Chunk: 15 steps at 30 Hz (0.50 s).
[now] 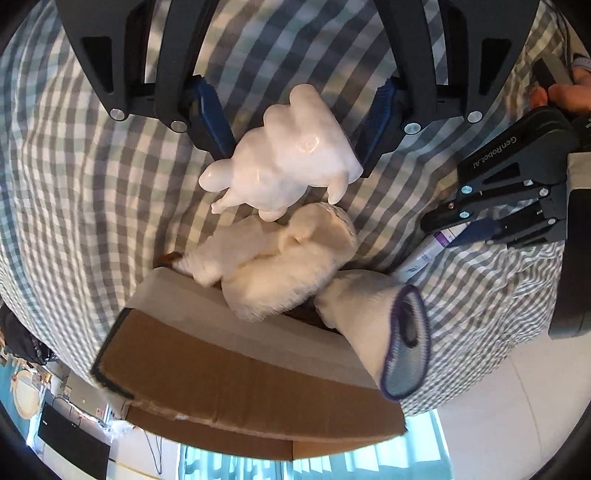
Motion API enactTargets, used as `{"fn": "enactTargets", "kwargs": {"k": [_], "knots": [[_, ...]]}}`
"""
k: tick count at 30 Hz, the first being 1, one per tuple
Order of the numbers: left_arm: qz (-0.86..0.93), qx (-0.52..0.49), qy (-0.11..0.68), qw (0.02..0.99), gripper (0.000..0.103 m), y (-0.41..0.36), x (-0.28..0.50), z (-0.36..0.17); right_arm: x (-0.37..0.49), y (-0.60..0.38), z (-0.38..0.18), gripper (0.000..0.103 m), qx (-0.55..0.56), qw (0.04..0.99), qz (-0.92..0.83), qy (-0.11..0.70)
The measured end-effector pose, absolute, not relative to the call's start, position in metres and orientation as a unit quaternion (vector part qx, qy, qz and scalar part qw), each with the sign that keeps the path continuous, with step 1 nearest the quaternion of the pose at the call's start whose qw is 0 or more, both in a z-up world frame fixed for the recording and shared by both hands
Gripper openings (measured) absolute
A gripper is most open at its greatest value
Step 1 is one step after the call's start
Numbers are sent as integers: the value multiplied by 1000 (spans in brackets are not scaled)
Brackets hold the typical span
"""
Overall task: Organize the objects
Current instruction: 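Grasp the white toothpaste tube with the left tool while the right tool grasps the ceramic rabbit, then carry the toothpaste tube and rabbit into the box and open both tools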
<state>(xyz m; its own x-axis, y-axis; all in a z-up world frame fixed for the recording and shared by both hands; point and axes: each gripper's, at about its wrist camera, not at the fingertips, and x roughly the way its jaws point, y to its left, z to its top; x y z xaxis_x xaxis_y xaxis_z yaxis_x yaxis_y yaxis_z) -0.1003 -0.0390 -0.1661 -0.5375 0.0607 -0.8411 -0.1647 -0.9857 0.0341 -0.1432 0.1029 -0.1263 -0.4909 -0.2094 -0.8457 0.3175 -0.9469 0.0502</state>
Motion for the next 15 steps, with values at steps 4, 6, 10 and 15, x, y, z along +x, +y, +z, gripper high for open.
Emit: {"fn": "enactTargets", "kwargs": {"k": [4,6,10,15], "knots": [[874,-480,32,62,25,-42,-77,-158,-129,111,-108,65,470,154,-867,58],[876,-478,23,63,25,-43,-62,-150,-121,115,-97,65,463,154,-871,59],[887,-457,22,68,25,-40,-35,-127,-108,117,-76,65,450,154,-878,60],[906,-417,29,70,25,-36,-16,-83,-90,120,-48,65,424,154,-891,58]]}}
